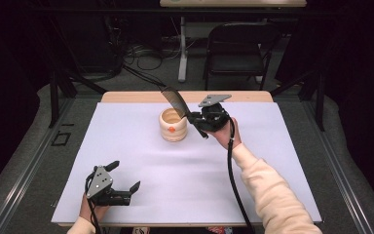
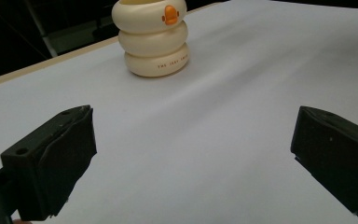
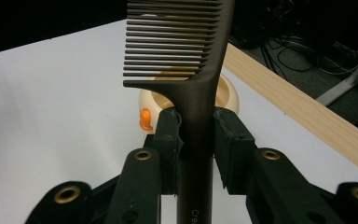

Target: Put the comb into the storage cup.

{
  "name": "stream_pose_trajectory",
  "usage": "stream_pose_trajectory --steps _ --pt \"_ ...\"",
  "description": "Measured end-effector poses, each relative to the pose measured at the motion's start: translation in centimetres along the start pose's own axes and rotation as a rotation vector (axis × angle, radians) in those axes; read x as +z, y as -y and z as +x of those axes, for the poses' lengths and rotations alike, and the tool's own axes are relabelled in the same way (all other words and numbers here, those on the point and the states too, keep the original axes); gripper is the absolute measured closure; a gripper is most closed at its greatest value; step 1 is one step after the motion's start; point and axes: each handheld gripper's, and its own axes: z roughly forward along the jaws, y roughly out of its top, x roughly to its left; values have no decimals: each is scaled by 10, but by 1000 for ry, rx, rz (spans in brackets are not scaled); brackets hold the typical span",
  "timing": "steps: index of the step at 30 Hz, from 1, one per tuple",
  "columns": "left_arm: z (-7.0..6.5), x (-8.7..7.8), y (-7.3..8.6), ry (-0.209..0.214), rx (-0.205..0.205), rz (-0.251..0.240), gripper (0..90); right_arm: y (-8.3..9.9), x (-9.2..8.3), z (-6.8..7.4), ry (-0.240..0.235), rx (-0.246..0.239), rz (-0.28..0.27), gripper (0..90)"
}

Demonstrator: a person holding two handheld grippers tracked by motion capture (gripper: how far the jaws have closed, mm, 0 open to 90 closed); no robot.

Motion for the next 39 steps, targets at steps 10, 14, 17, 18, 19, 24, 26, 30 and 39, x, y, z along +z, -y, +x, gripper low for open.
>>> stream_pose_trajectory --steps 10,14,17,18,19,24,26,30,39 --pt "0 0 0 -1 -2 0 2 -5 2 -2 6 3 -11 720" --pt "0 0 0 -1 -2 1 2 -7 4 -3 8 4 -14 720" --pt "0 0 0 -1 -2 0 2 -9 5 -3 11 6 -16 720" --pt "0 0 0 -1 -2 0 2 -9 5 -3 12 4 -18 720" --pt "0 0 0 -1 -2 0 2 -10 5 -3 13 7 -19 720" --pt "0 0 0 0 0 0 2 -12 6 -4 15 8 -21 720" --pt "0 0 0 0 0 -1 2 -13 7 -4 16 5 -21 720" --pt "0 0 0 -1 0 0 2 -14 8 -5 19 3 -23 720" --pt "0 0 0 0 0 -1 2 -18 11 -5 19 6 -26 720"
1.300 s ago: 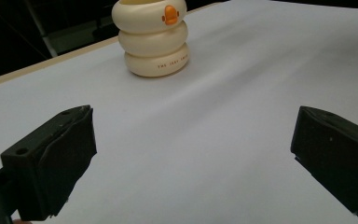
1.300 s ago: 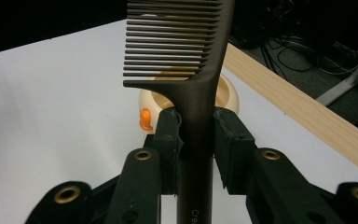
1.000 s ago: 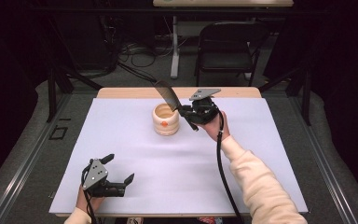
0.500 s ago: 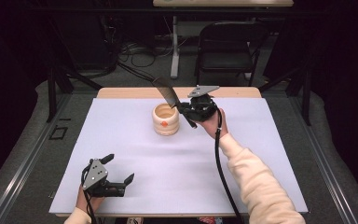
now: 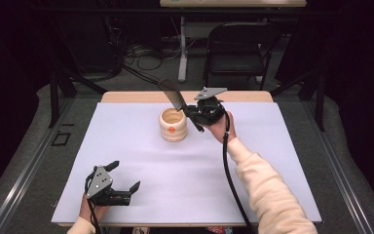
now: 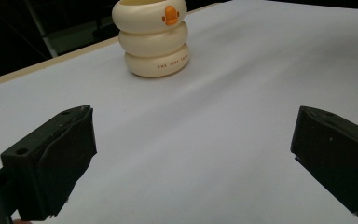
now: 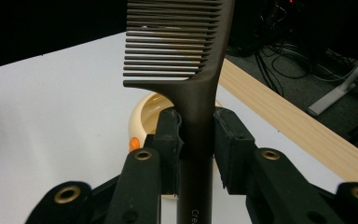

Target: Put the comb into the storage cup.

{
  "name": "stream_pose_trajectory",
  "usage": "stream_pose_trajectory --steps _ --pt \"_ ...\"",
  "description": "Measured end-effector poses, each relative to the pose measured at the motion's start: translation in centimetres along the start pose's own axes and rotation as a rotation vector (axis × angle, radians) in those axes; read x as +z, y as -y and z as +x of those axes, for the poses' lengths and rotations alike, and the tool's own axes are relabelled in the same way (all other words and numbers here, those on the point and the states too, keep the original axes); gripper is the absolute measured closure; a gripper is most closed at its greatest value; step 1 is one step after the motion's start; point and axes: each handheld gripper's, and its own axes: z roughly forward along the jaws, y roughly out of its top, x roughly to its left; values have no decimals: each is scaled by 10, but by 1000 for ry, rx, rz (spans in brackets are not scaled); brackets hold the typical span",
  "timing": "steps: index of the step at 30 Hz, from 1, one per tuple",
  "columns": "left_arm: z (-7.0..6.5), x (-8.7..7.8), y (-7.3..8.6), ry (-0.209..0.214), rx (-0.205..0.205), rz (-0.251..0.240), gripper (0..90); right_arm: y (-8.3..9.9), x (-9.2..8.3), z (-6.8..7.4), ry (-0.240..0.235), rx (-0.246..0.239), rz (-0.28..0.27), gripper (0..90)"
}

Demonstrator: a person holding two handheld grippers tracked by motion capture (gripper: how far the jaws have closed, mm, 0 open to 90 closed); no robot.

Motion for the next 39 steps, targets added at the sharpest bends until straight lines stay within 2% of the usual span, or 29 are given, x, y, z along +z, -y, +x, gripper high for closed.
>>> stream_pose_trajectory --steps 17,39 --pt "0 0 0 1 -2 -1 2 -9 6 -1 1 -9 -1 720" --pt "0 0 0 4 -2 -2 2 -22 13 -3 7 -1 -28 720"
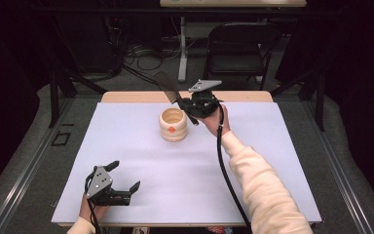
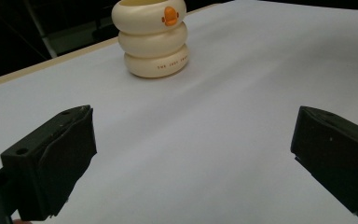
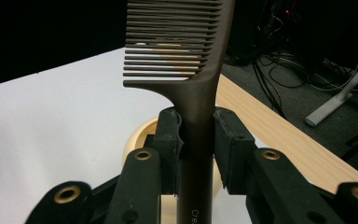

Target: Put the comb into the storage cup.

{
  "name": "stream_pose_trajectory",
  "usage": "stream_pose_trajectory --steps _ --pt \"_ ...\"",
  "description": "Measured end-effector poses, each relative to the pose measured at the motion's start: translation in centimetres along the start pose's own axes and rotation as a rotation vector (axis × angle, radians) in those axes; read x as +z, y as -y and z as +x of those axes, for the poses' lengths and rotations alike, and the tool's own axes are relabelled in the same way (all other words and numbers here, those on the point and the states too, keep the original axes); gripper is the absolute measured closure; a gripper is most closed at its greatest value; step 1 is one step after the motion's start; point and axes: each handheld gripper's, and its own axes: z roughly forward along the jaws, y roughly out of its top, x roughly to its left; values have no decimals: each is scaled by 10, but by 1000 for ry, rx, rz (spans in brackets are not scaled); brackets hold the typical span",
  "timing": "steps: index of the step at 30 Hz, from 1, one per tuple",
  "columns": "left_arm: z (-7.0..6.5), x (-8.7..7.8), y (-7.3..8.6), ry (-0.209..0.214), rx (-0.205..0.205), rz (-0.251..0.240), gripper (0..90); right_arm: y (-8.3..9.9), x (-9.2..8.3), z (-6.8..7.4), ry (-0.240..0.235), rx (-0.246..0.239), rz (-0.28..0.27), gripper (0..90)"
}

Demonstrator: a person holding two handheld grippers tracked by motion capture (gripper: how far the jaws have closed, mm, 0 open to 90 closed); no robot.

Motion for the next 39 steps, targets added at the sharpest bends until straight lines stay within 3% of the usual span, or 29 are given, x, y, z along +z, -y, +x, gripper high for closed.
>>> stream_pose_trajectory --steps 18,39 --pt "0 0 0 -1 1 -1 2 -16 7 2 0 -15 -42 719" --pt "0 0 0 -4 1 2 2 -22 15 4 -5 -22 -68 719"
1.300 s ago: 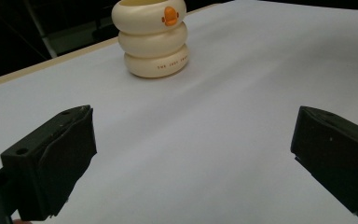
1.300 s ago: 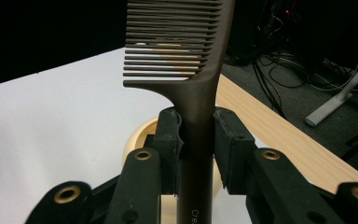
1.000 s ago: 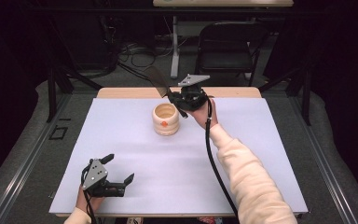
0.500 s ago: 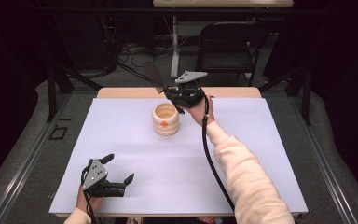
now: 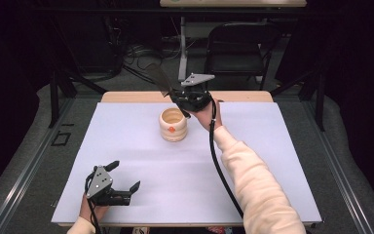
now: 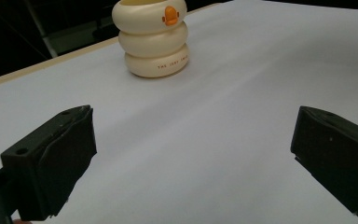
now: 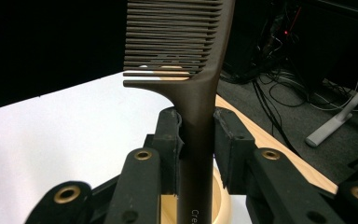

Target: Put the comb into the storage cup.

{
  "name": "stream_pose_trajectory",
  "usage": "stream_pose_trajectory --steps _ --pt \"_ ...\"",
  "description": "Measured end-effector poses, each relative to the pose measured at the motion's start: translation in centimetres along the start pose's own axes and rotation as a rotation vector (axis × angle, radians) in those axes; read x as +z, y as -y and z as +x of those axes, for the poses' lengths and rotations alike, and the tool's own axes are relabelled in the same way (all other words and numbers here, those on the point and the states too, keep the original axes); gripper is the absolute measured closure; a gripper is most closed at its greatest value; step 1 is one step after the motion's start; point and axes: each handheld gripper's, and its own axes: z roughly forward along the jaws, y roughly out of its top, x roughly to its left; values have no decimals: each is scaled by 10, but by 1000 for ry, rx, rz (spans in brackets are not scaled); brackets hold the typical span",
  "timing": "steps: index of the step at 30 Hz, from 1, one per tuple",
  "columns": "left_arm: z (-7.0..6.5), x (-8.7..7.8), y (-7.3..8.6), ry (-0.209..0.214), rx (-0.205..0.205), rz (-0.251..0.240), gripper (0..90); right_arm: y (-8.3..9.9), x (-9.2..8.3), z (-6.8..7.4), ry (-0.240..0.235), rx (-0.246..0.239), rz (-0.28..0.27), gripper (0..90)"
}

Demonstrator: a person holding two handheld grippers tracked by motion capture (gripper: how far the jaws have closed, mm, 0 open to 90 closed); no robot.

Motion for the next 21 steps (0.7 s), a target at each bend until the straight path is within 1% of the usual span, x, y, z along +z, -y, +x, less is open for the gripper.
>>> stream_pose_trajectory --steps 3,7,21 --pt "0 0 0 2 0 -1 2 -1 1 0 -2 -1 -1 719" --pt "0 0 0 2 -2 -3 2 -2 3 1 0 2 -17 719" --pt "0 -1 0 1 1 -3 2 -5 9 2 6 9 -47 719"
